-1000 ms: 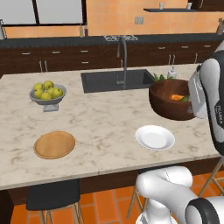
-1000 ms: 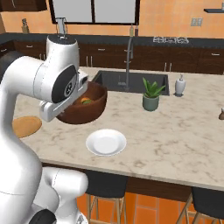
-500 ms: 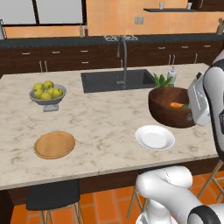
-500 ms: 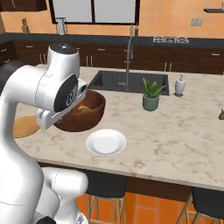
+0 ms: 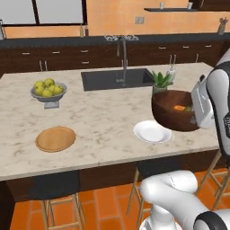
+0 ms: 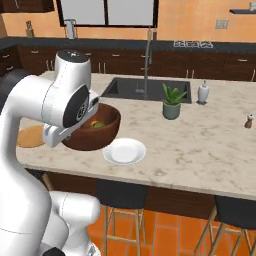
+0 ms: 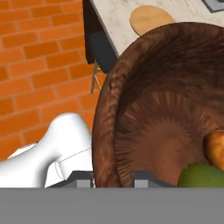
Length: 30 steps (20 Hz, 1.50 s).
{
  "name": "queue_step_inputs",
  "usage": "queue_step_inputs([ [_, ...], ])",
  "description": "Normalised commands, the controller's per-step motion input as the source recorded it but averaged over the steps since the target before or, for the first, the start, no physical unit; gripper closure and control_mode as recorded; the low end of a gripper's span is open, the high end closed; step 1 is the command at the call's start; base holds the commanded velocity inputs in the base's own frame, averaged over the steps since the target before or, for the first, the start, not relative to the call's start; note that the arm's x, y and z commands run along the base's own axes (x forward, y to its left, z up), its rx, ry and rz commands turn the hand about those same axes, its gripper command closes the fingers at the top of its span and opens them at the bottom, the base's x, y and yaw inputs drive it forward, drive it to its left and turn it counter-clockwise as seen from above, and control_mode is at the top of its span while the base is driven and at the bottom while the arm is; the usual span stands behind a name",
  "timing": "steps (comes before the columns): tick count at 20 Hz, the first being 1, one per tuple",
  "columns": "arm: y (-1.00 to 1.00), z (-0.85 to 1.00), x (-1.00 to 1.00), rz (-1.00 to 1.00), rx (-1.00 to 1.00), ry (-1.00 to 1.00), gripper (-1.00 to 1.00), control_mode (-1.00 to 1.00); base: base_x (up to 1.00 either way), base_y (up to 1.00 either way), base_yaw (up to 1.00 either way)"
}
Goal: Pick the chicken drumstick and lime from their plates and place them in the bowl. Then put the bowl in the fridge.
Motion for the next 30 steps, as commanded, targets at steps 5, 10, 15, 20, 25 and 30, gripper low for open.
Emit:
queue_step_inputs([
  [5,0.0,0.0,0.0,0.0,0.0,0.0,1.0,1.0,-0.88,-0.16,-0.57],
  [10,0.0,0.0,0.0,0.0,0.0,0.0,1.0,1.0,-0.37,0.0,-0.91],
  [15,0.0,0.0,0.0,0.0,0.0,0.0,1.0,1.0,-0.01,-0.2,-0.8],
  [20,0.0,0.0,0.0,0.0,0.0,0.0,1.0,1.0,0.23,-0.98,-0.02],
  [25,0.0,0.0,0.0,0.0,0.0,0.0,1.0,1.0,0.35,-1.0,0.18],
  [30,0.0,0.0,0.0,0.0,0.0,0.0,1.0,1.0,0.47,-1.0,0.32],
])
